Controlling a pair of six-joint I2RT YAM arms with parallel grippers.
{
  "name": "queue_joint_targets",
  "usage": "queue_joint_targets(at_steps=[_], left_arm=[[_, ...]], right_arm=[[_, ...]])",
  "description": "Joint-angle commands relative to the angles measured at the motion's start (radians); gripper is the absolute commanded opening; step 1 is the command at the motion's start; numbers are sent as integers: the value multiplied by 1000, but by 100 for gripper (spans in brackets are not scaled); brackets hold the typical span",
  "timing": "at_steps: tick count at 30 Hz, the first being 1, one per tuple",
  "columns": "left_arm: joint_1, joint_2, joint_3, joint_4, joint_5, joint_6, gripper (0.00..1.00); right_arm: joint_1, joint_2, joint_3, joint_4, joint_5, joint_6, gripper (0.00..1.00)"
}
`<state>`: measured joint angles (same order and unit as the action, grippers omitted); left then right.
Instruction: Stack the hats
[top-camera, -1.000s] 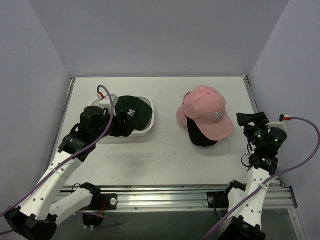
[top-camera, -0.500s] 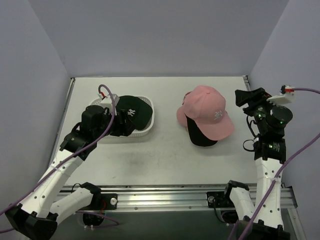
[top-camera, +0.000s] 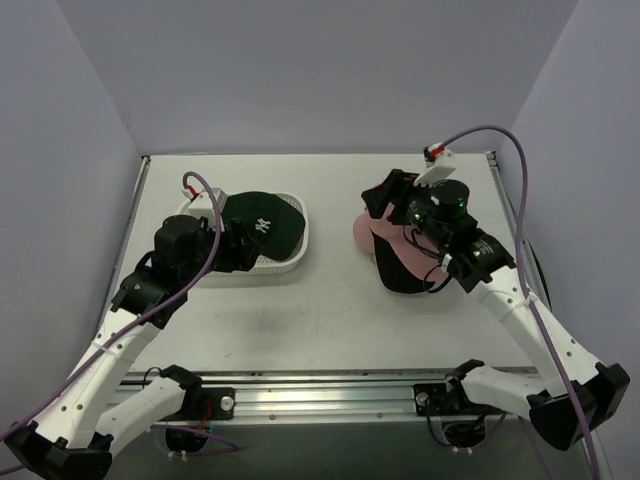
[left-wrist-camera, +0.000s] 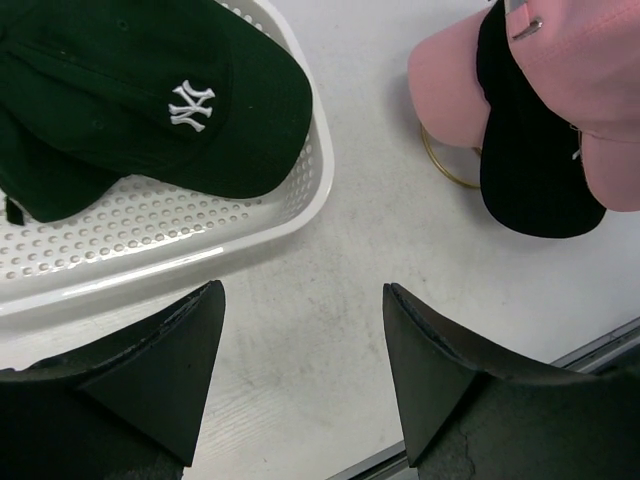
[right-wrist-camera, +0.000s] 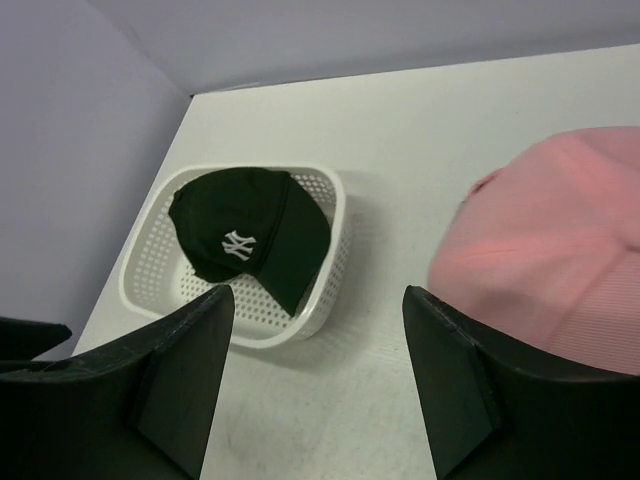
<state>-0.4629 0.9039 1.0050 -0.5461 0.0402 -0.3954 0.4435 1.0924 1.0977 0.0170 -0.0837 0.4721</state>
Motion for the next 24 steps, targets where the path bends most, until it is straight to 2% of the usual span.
queue_joint_targets(at_steps=[1,6,13,18,24], left_arm=[[4,-14,52,-15,-74,33,73],[6,-7,49,-18,-117,47,73],[9,-5,17,-5,-148,59,74],[12,4,26,-2,-154,78,76],[21,35,20,11,-137,55,76]], right_arm=[[122,50,68,12,163,-24,64],[312,159,97,38,208,3,65],[464,319,102,113,326,123,67],[523,417,155,124,423,206,71],[524,544,180,193,437,315,72]])
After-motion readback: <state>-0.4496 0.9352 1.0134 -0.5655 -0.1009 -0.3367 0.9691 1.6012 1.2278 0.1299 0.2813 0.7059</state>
